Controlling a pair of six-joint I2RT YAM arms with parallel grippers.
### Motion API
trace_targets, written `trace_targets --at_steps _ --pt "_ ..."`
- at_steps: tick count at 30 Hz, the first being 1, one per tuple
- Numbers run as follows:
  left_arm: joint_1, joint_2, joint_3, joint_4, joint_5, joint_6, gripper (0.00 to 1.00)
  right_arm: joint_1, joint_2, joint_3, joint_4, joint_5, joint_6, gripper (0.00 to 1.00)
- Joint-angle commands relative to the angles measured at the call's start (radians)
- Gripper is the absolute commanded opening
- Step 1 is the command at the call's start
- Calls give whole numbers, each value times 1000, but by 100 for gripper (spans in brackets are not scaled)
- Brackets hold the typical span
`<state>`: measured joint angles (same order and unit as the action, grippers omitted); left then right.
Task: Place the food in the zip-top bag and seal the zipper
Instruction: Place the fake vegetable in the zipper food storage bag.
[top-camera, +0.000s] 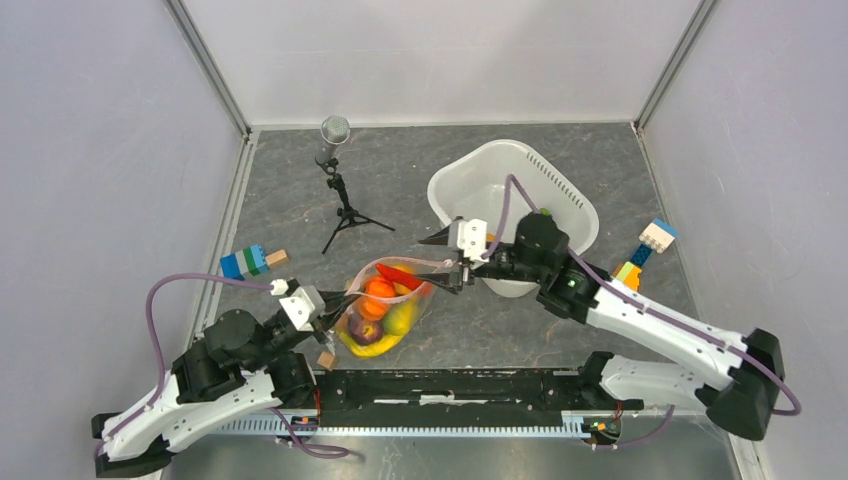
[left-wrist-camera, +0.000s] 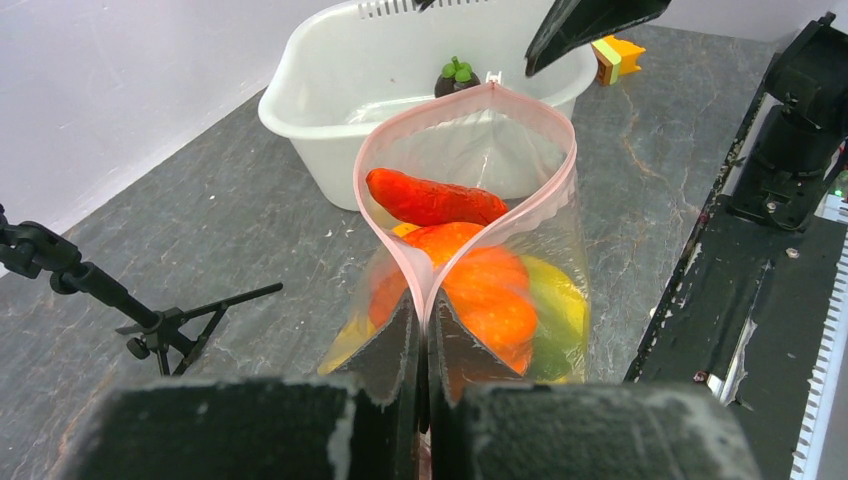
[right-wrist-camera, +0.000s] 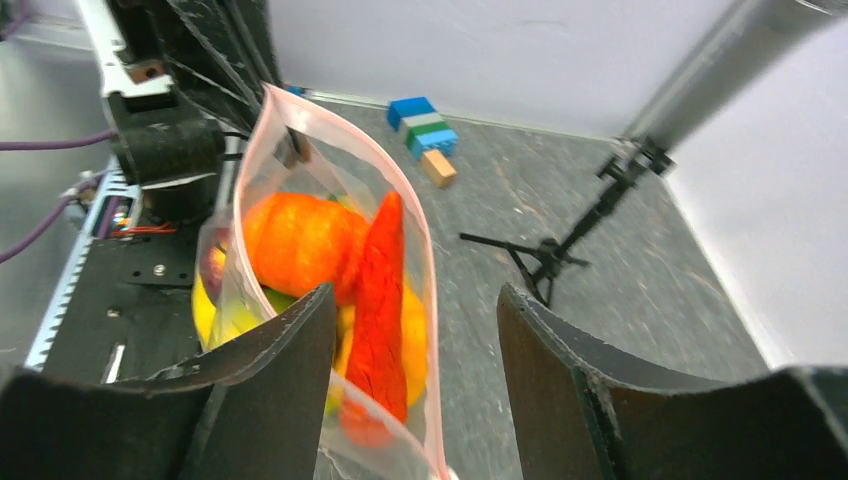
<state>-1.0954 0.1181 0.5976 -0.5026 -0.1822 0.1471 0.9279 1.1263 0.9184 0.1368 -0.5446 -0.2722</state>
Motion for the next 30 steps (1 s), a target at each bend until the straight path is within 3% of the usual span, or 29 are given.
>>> trace_targets --at_steps 1,3,5,8,10,12,15,19,23,27,30 --pt "0 -27 24 38 -14 23 2 -12 -107 -91 92 245 73 64" --pt "0 -32 23 39 -10 27 2 -49 -107 -86 58 240 108 64" --pt "-1 -37 26 38 -7 31 2 -94 -98 -88 42 137 140 66" --pt "-1 -42 34 32 -4 36 2 -166 -109 -142 52 -51 166 78" --pt "0 -46 40 21 -1 37 2 -207 -140 -214 83 -93 183 92" --pt "-1 -50 42 15 1 34 2 -250 -161 -267 115 -164 184 98" --pt "-1 -52 39 9 0 35 2 -298 -137 -309 170 -301 199 98" --pt "-1 -60 39 6 1 32 2 -301 -79 -357 308 -341 279 98" --pt "-1 -74 32 6 -2 29 2 -301 -20 -451 714 -368 510 92" --pt "-1 -84 37 1 -4 25 2 -300 64 -468 948 -391 643 72" --pt "-1 -90 38 -3 -7 23 2 -301 94 -514 1162 -364 754 70"
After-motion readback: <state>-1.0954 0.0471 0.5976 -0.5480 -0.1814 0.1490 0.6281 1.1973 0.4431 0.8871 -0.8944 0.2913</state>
